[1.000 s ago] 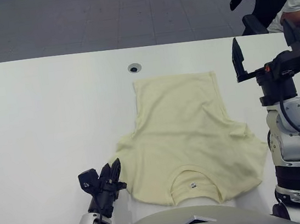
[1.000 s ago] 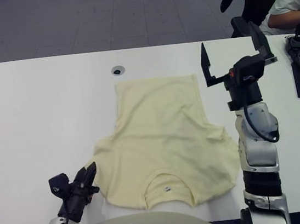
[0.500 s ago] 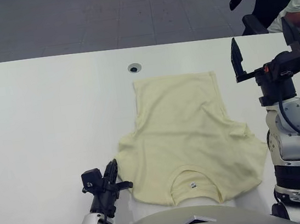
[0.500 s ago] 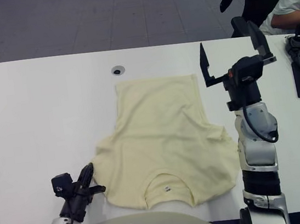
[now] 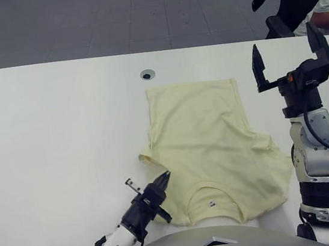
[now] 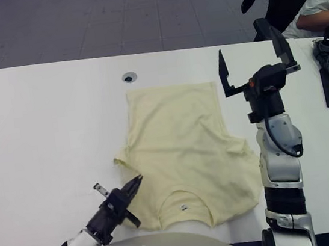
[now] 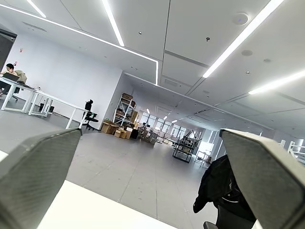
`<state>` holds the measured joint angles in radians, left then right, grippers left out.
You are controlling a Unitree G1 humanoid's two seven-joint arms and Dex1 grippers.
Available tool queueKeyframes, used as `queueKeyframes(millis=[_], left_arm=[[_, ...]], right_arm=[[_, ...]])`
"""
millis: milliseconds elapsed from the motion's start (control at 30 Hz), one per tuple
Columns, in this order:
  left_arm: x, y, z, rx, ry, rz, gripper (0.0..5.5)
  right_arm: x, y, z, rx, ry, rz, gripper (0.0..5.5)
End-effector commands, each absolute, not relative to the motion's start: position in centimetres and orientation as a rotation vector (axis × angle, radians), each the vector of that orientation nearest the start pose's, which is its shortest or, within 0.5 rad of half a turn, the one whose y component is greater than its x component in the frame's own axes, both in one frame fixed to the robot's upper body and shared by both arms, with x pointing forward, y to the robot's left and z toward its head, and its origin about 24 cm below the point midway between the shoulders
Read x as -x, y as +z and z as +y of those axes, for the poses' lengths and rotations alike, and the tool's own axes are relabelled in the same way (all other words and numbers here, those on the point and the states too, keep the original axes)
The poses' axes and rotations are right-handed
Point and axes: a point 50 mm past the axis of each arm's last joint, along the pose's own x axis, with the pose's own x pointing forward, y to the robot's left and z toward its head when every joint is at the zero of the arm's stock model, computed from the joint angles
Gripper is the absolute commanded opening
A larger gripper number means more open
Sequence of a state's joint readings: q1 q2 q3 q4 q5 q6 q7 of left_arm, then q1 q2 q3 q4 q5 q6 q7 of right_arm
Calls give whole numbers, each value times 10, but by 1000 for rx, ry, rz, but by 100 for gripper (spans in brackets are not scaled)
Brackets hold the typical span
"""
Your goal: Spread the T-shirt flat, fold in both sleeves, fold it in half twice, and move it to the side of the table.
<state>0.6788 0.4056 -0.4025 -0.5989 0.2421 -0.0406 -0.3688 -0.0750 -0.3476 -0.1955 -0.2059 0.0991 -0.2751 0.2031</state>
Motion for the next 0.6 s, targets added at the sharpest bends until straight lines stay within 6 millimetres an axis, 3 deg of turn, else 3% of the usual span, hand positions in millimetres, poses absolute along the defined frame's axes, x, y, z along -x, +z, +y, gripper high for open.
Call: queueKeyframes(millis=[33, 200, 367, 500, 600], left_arm=[[-95, 38, 99, -441, -899, 132, 1], [-105, 32, 97, -570, -905, 123, 1], [-108, 38, 96, -588, -920, 100, 1], [-98, 52, 88, -439, -1021, 47, 44], [-94, 58, 90, -356, -1082, 42, 96]], right_arm=[[-247, 148, -220, 350, 112, -534, 540], [-242, 132, -220, 383, 151, -480, 540], [-233, 123, -229, 371, 212, -418, 540], [-219, 118, -238, 136, 354, -309, 540], [-208, 112, -266, -134, 419, -191, 540]])
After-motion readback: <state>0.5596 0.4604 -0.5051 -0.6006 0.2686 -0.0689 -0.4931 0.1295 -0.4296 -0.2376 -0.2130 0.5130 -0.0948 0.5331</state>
